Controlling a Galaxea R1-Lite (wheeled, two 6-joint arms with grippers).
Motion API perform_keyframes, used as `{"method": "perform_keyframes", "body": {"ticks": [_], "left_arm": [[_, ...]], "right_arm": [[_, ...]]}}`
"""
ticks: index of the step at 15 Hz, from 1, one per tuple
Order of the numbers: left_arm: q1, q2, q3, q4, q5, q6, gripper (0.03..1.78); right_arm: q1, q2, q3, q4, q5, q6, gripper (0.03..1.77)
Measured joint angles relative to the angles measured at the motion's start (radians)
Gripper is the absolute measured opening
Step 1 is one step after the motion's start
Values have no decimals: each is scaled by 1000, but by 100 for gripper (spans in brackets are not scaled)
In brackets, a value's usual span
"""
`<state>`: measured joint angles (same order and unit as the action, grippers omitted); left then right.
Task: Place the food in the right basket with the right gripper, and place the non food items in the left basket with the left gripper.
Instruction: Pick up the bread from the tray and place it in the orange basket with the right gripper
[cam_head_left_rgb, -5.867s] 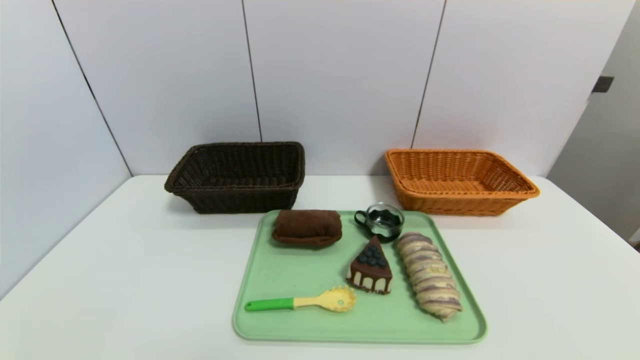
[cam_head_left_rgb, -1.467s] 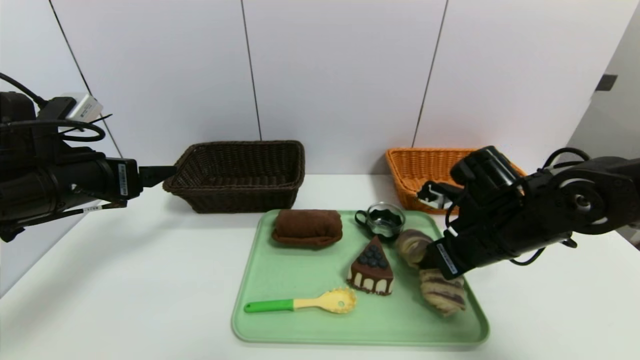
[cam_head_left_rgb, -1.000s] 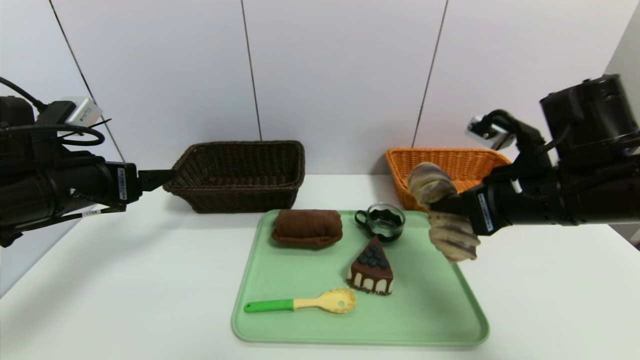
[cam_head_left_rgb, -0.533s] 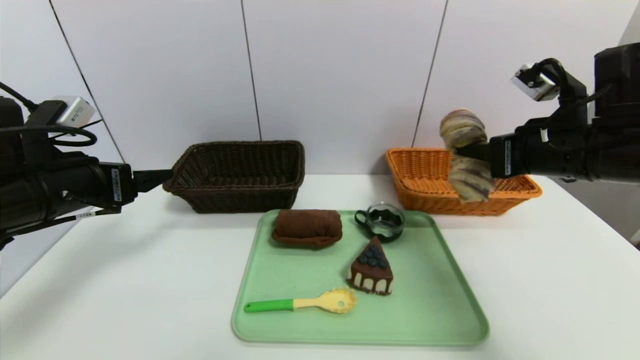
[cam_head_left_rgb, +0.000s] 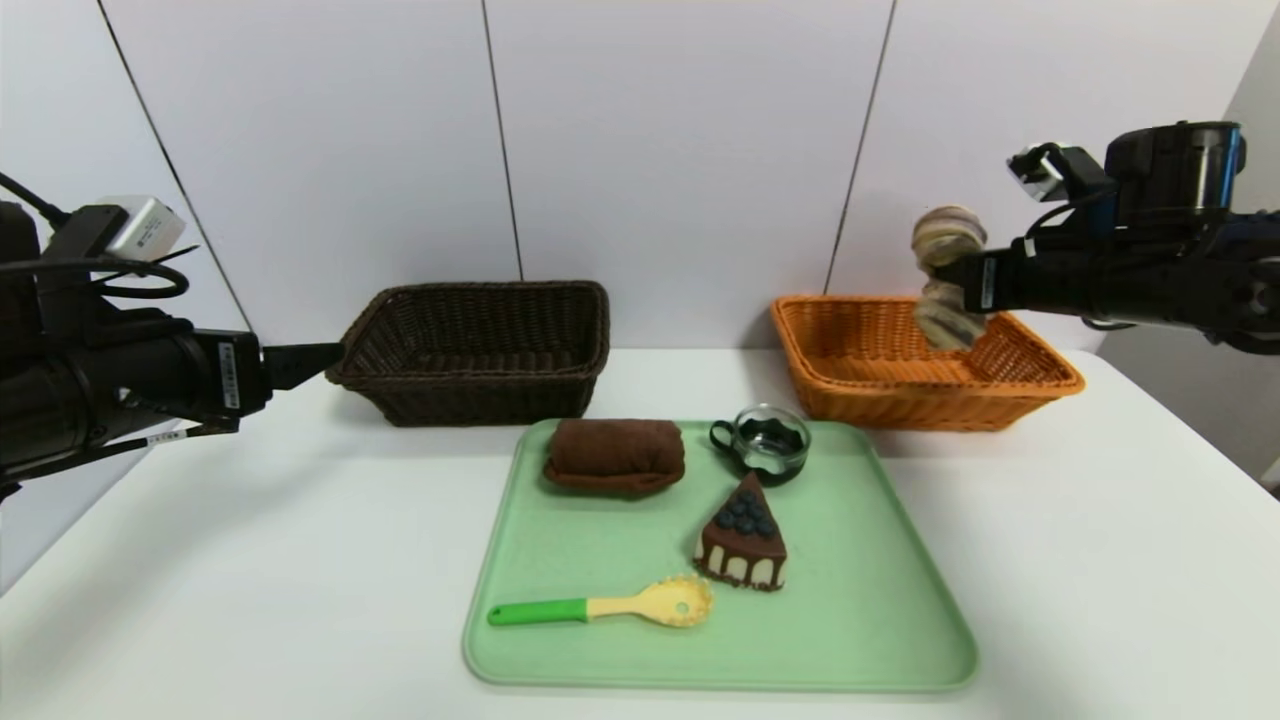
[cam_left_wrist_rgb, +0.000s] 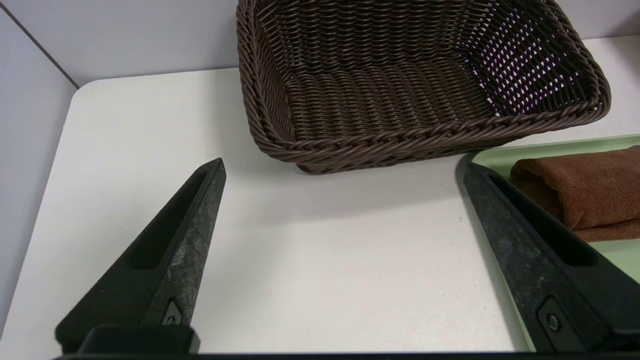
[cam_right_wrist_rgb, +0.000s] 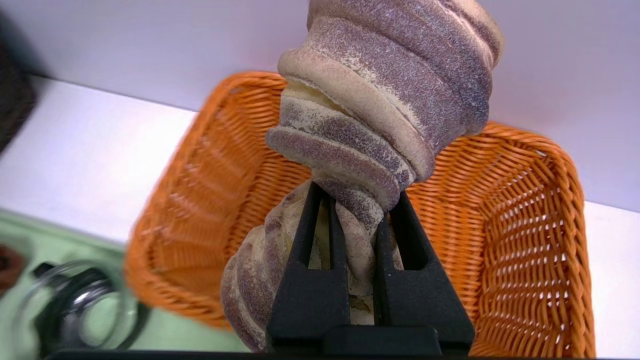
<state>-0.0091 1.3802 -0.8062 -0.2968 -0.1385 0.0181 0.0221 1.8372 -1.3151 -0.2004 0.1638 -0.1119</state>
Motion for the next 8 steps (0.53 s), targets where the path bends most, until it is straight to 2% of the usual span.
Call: {"method": "perform_keyframes", "body": {"ticks": [3,8], "left_arm": [[0,-14,9,0,0,-1,169],[0,-29,18,0,0,-1,169]], "right_arm": [[-57,84,-31,-4,-28,-37,19],[-142,193,-104,-3,-34,-94,19]]}}
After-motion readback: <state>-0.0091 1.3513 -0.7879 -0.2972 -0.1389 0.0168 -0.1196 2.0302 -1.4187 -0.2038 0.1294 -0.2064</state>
